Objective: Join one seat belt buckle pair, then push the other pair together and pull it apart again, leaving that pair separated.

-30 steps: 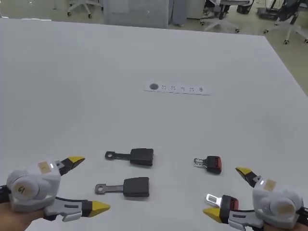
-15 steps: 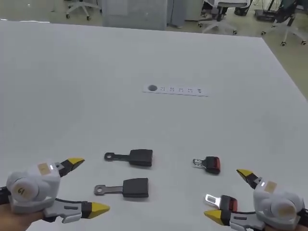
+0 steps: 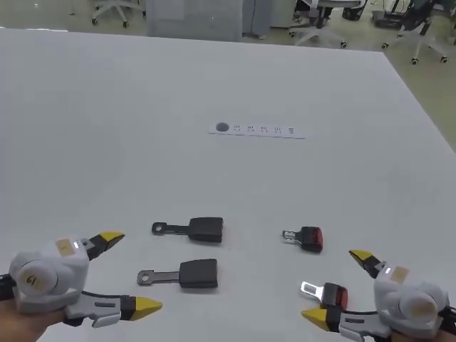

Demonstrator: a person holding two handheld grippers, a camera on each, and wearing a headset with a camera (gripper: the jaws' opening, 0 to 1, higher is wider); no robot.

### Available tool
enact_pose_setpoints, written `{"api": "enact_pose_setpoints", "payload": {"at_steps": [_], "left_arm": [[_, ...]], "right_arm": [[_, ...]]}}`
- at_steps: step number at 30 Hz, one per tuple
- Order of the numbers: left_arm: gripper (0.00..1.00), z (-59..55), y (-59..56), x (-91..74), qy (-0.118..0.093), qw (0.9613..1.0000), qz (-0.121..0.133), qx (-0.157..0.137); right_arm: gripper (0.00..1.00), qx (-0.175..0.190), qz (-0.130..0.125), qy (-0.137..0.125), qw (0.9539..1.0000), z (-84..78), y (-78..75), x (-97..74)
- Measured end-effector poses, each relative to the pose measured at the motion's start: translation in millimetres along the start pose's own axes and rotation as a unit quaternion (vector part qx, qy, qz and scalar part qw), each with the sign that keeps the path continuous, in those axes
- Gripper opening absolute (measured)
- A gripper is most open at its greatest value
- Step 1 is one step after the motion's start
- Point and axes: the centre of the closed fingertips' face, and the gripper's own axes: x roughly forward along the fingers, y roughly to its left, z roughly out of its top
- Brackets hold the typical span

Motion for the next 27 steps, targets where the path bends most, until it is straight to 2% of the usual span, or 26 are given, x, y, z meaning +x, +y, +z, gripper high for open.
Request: {"api": "enact_pose_setpoints", "payload": {"at_steps": [15,22,27], "left_arm": [[0.92,3.5,0.0,2.4,0.003,1.0,-0.004,0.006],[0.92,4.6,-2.5,7.3,0.007,0.9999,-0.007,0.011],[0.92,1.5,-5.5,12.1,0.019,0.9995,-0.014,0.019]], "right_arm": [[0.94,0.0,0.0,0.008,1.0,-5.5,-9.5,-6.0],[0.93,-0.003,0.011,0.019,0.9998,-12.2,-12.2,-6.7],[0.89,-0.005,0.023,0.029,0.9993,-18.7,-10.5,-6.1]]}}
